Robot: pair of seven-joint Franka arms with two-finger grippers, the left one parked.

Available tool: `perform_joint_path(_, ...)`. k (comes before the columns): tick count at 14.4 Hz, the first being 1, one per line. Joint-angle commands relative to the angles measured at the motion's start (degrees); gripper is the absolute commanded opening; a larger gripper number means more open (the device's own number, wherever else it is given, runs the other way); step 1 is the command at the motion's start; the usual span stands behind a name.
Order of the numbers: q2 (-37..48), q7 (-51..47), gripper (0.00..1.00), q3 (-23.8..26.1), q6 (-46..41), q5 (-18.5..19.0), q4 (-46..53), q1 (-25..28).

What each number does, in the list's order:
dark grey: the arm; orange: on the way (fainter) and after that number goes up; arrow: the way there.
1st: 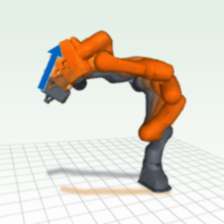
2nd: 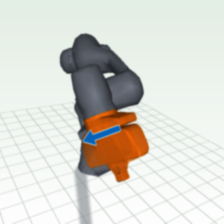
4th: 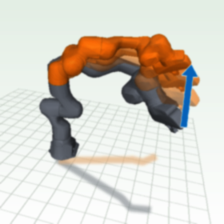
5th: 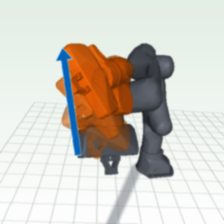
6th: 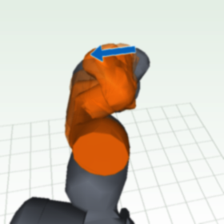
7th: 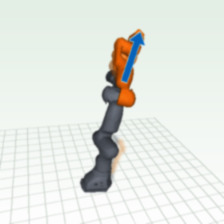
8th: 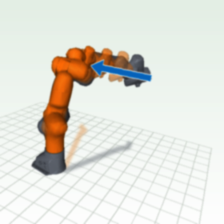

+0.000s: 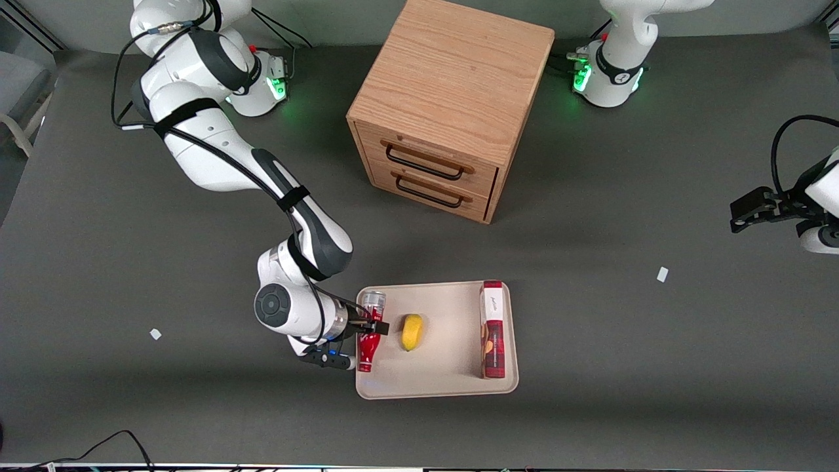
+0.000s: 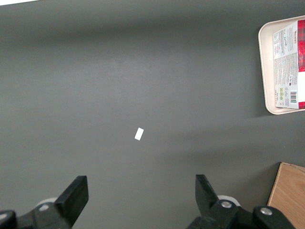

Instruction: Place coke bottle on tray

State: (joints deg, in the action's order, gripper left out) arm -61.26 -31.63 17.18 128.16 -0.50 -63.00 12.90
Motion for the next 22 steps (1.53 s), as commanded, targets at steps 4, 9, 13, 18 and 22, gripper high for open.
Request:
perform_joint_path(4,0.00,-1.07,1.00,-0.57,0.43,1.29,0.78,0.72)
perform_joint_path(9,0.79,-1.15,1.00,-0.57,0.17,1.29,0.78,0.72)
perform_joint_path(13,7.18,-1.07,1.00,-0.48,-6.23,1.29,0.60,-0.07)
perform_joint_path(18,24.66,-0.63,1.00,-0.57,-28.53,1.29,-1.76,-2.79)
perform_joint_path(22,37.85,-0.10,1.00,-3.63,-44.63,1.29,-2.65,-4.64)
